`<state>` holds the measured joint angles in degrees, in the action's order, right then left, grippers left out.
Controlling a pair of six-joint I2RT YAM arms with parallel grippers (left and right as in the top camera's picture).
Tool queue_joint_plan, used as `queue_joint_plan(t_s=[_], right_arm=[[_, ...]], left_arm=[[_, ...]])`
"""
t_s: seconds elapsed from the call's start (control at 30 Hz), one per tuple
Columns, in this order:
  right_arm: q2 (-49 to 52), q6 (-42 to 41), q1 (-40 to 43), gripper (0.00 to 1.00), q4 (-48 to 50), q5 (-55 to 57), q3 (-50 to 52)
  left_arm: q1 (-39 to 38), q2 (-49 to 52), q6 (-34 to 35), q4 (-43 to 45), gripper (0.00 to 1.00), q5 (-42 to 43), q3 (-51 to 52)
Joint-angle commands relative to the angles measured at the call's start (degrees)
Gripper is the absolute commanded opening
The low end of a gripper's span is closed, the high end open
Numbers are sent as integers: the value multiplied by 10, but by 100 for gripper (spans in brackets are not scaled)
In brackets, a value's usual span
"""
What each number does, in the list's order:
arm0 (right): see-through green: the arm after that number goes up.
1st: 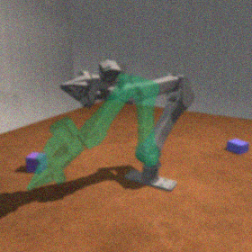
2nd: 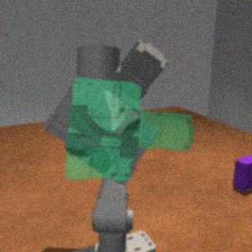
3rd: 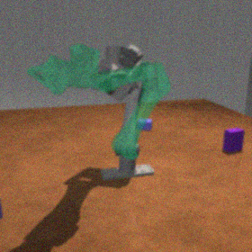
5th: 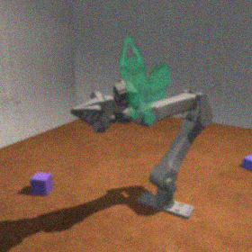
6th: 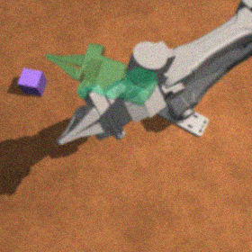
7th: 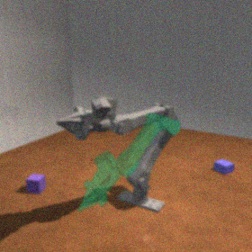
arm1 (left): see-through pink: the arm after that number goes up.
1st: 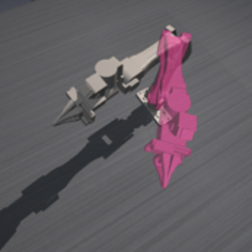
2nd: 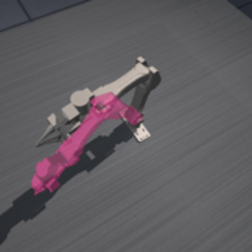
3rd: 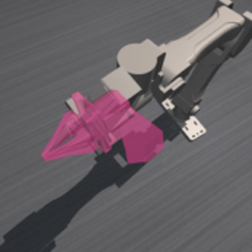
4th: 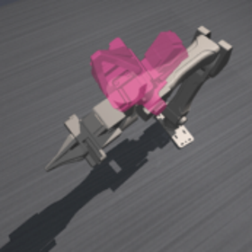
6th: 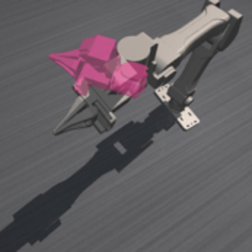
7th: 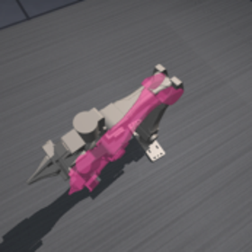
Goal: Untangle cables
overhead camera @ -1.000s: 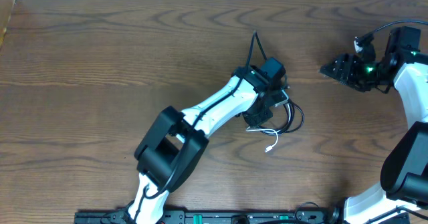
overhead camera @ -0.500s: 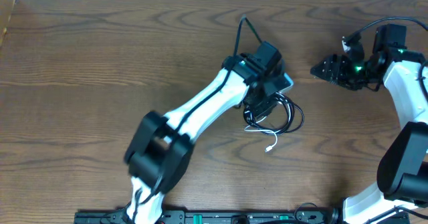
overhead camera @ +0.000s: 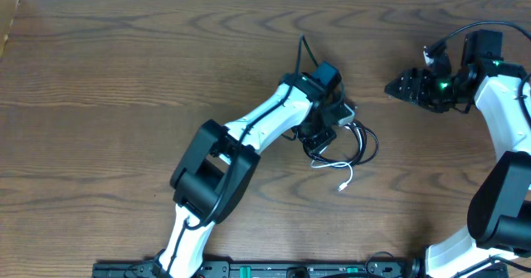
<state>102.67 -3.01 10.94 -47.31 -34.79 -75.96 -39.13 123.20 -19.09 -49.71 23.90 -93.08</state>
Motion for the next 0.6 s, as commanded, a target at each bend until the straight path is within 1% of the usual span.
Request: queue_joint_plan(t_s=[0.0, 0.13, 0.2, 0.33, 0.47, 0.57], right_arm=[[-8, 0, -19, 77, -1, -1, -5], [-8, 1, -46, 79, -1, 0, -3], [-8, 1, -62, 79, -1, 0, -1], [-7, -2, -98, 79, -1, 19, 1], [-7, -28, -129, 78, 0, 62, 1], [-7, -28, -148, 78, 2, 61, 1]], left_arm=[[20, -68, 53, -1, 8, 9, -39], [38, -133, 155, 19, 7, 10, -50], [42, -161, 186, 29, 7, 10, -50], [42, -210, 212, 42, 8, 10, -50], [42, -242, 229, 54, 7, 10, -50], [42, -263, 249, 70, 8, 9, -50]])
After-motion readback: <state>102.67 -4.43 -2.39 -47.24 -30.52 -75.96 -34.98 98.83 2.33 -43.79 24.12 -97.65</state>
